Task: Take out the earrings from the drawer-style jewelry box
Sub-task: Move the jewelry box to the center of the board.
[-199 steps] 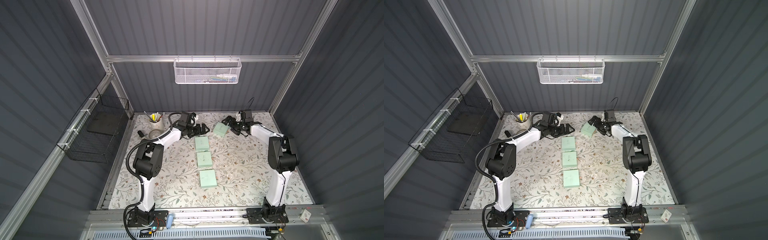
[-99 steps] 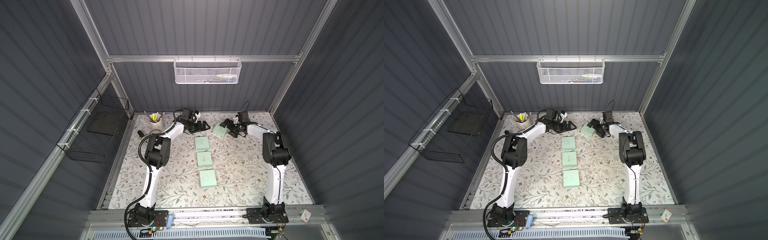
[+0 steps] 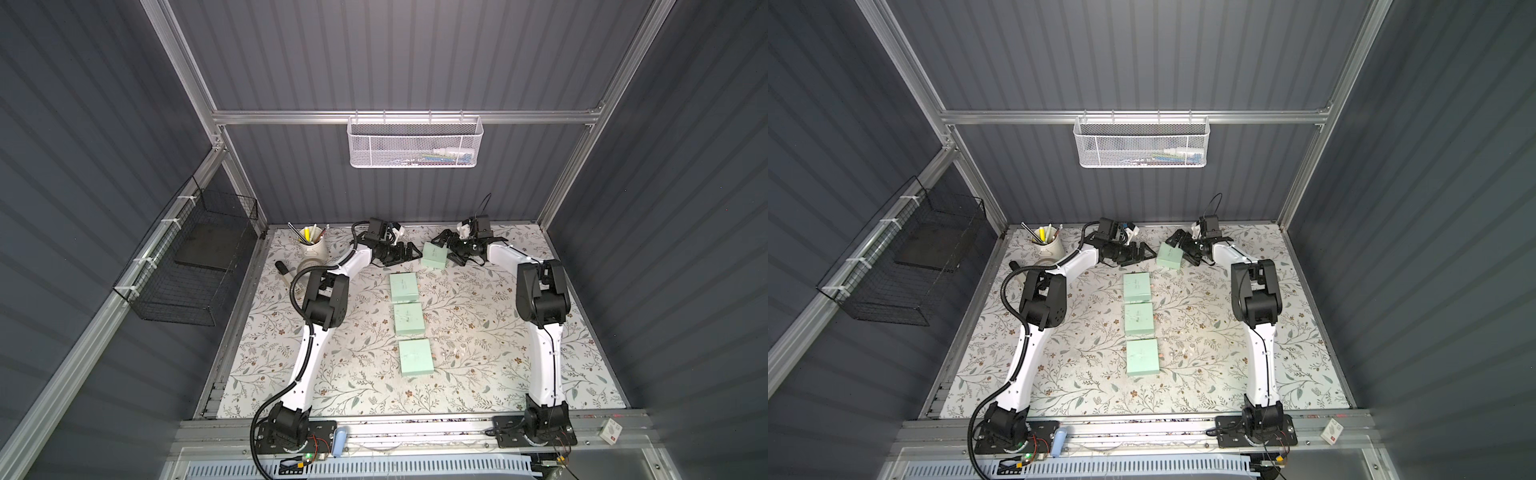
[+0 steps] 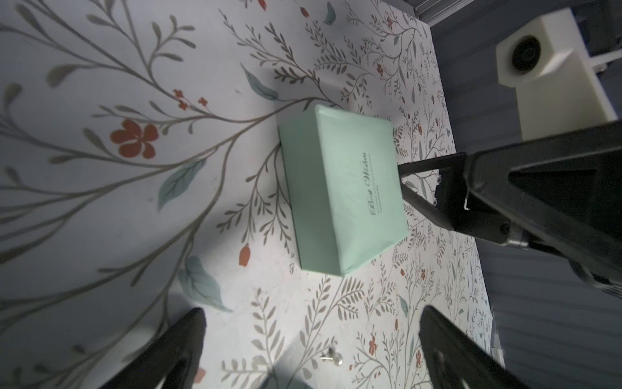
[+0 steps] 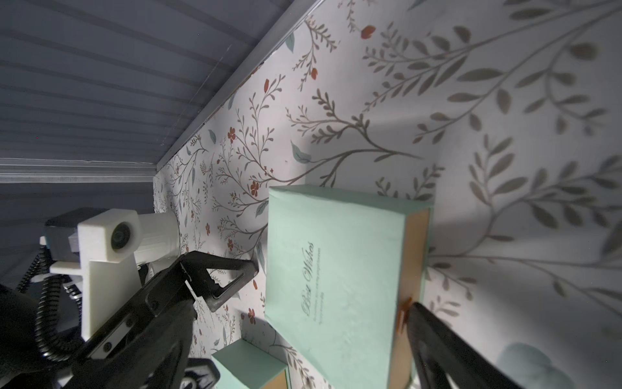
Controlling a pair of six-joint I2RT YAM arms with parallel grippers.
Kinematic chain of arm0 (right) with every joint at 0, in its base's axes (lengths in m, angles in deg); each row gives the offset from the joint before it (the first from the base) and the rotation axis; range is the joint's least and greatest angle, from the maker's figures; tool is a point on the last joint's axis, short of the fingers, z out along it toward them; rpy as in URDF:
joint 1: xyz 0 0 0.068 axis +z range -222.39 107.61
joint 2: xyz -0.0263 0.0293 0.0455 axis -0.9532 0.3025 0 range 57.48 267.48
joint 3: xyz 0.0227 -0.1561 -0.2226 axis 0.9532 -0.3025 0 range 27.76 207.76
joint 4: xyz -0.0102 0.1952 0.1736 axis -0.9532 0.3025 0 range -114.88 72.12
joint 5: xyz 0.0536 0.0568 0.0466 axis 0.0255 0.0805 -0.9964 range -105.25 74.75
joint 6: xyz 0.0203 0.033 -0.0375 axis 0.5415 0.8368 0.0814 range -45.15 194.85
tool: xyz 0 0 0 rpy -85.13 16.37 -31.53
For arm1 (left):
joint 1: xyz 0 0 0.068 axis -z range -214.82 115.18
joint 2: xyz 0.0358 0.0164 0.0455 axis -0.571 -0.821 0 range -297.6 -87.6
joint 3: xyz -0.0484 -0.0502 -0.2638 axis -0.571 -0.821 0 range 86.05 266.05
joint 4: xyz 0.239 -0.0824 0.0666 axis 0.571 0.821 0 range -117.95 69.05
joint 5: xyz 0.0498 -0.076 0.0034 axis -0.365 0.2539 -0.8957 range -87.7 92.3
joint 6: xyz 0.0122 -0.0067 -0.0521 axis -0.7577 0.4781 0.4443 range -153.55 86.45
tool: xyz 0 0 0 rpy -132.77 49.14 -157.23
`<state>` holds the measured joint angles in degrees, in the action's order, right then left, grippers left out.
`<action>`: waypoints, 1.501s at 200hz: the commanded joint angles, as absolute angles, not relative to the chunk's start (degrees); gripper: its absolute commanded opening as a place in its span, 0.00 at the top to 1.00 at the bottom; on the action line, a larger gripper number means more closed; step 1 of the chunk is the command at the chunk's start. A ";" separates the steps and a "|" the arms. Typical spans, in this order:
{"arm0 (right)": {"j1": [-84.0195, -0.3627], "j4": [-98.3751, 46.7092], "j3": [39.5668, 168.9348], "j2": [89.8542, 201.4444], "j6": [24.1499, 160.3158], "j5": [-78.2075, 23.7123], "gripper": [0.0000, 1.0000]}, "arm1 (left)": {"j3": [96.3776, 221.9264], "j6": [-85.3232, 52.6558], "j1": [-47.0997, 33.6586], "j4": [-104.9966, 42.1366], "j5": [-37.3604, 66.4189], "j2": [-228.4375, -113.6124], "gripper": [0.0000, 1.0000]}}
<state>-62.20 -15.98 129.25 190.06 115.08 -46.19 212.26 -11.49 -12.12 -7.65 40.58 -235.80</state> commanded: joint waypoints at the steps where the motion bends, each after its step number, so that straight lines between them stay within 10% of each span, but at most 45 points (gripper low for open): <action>1: -60.98 -13.73 131.91 191.45 114.09 -48.17 0.02 | 215.02 -10.96 -12.67 -6.25 41.96 -237.87 0.00; 300: -50.60 -7.90 149.94 201.94 116.33 -51.32 0.03 | 188.09 -7.17 -16.19 -19.24 32.63 -221.92 0.13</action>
<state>-51.27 -9.00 149.71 200.48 115.97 -50.45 190.51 -8.15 -15.95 -20.16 34.35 -224.56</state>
